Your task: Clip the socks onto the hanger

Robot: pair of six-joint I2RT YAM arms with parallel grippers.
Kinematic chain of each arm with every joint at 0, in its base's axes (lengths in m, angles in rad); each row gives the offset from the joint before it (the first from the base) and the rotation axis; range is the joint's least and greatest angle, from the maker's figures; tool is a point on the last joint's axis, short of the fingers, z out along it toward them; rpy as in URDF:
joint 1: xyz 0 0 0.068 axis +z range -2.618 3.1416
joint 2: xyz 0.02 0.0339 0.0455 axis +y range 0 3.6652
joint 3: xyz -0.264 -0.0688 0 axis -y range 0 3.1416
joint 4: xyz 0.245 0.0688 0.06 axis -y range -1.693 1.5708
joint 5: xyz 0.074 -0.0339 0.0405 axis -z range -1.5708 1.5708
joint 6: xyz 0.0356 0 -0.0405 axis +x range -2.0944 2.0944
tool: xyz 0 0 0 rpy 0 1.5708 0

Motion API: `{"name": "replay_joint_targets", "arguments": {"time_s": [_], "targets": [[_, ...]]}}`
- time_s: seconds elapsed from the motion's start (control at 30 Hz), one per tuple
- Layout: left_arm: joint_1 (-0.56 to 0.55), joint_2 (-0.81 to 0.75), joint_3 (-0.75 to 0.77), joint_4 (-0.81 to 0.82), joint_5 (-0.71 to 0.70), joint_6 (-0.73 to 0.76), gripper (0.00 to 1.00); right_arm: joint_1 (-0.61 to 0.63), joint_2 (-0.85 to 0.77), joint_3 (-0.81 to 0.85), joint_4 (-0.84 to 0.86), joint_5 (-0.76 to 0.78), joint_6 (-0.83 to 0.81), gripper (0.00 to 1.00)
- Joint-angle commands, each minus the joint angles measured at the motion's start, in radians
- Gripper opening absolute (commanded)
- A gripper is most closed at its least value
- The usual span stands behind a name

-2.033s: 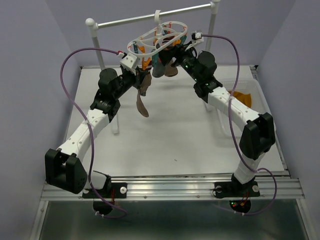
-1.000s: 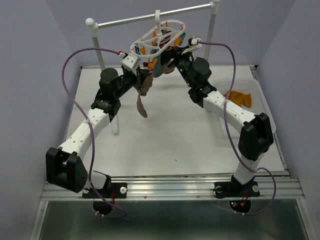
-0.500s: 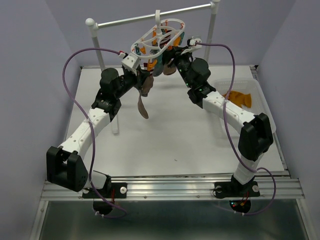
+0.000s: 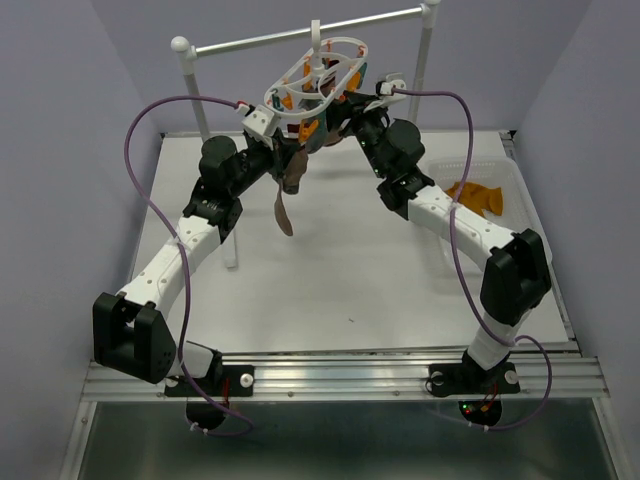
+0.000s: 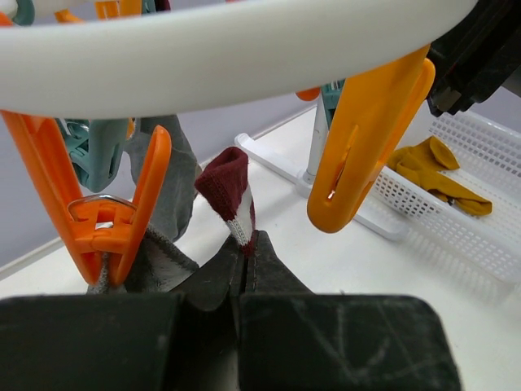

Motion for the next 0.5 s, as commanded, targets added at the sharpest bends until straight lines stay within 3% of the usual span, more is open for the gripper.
{"name": "replay_joint_targets", "arguments": {"time_s": [0.0,0.47], "targets": [[-0.001,-0.006,0.035,0.082,0.019,-0.008,0.00,0.015,-0.062,-0.013,0.094,0.036,-0.033,0.59],[-0.001,0.002,0.035,0.096,0.022,-0.010,0.00,0.015,-0.058,0.004,0.096,0.026,-0.036,0.53]]}}
